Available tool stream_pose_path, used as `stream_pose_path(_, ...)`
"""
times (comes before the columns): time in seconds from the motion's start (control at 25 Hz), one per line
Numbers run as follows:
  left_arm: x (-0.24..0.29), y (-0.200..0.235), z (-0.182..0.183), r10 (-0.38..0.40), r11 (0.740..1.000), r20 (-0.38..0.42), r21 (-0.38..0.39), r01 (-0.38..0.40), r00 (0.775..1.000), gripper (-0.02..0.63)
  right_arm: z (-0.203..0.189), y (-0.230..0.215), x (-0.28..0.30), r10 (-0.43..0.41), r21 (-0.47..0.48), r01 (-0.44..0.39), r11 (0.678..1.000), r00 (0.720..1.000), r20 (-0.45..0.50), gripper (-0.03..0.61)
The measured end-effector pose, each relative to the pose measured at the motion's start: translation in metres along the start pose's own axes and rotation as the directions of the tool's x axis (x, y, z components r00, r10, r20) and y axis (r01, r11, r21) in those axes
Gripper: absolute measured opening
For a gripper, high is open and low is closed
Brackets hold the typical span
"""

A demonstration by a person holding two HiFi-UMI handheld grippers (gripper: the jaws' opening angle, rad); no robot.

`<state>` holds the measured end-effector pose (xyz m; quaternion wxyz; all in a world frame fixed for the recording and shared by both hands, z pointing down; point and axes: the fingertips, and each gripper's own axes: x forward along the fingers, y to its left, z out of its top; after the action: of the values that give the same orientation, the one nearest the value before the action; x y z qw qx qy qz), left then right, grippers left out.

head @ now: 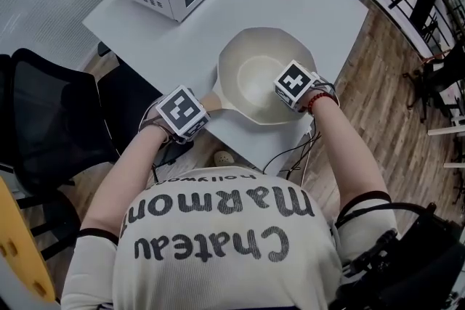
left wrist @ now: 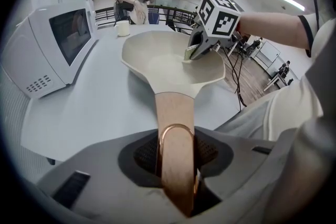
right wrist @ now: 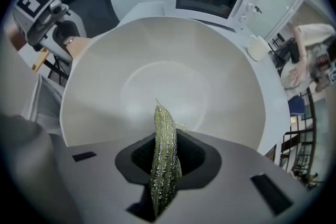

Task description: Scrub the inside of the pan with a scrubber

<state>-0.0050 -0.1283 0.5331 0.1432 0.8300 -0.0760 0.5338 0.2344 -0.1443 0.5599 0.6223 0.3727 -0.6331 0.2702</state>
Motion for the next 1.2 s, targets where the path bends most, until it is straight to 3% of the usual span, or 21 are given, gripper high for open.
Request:
stream_pose_path(0.24, -0.002, -0.003, -0.002, -0.003, 1.000, -0.005, 0.001, 0.003, 1.000, 0.141, 0.001, -0.018, 0.002, -0.065, -0.015, 0.066, 0.998, 0.997, 0.035, 0.055)
stream_pose_path(0.4, -0.003, -0.002, -0.003, -0.009, 1.000, -0.016, -0.002, 0.009, 1.000, 0.143, 0.012, -0.030, 0.003, -0.101, -0.026, 0.104, 0.994, 0.988, 0.116, 0.055)
stream_pose_path(0.56, -0.001, -0.006, -0.007, -0.031, 0.999, -0.035, -0.011, 0.030, 0.999, 0.146, 0.023, -0.034, -0.002, -0.155, 0.005, 0.158, 0.987, 0.960, 0.231, 0.055)
stream_pose_path(0.72, -0.002, -0.004, -0.007, 0.002, 1.000, -0.035, 0.031, -0.001, 0.999, 0.149, 0.026, -0.040, -0.007, -0.205, 0.036, 0.204, 0.978, 0.930, 0.303, 0.055)
stream_pose_path(0.96, -0.002, 0.002, -0.006, 0.012, 0.999, -0.036, 0.045, -0.011, 0.999, 0.152, 0.040, -0.058, -0.021, -0.227, 0.168, 0.172, 0.971, 0.889, 0.399, 0.055)
stream_pose_path(1.08, -0.003, 0.009, -0.003, 0.030, 0.997, -0.020, 0.067, -0.028, 0.999, 0.163, 0.051, -0.068, -0.047, -0.237, 0.270, 0.114, 0.956, 0.842, 0.485, 0.055)
stream_pose_path(1.12, -0.003, 0.008, -0.002, 0.014, 0.998, -0.007, 0.065, -0.013, 1.000, 0.171, 0.055, -0.069, -0.058, -0.230, 0.301, 0.071, 0.951, 0.815, 0.532, 0.055)
stream_pose_path(1.2, -0.008, 0.000, 0.000, -0.044, 0.997, 0.036, 0.057, 0.042, 0.998, 0.259, 0.060, -0.069, -0.080, -0.210, 0.373, -0.056, 0.926, 0.744, 0.635, 0.055)
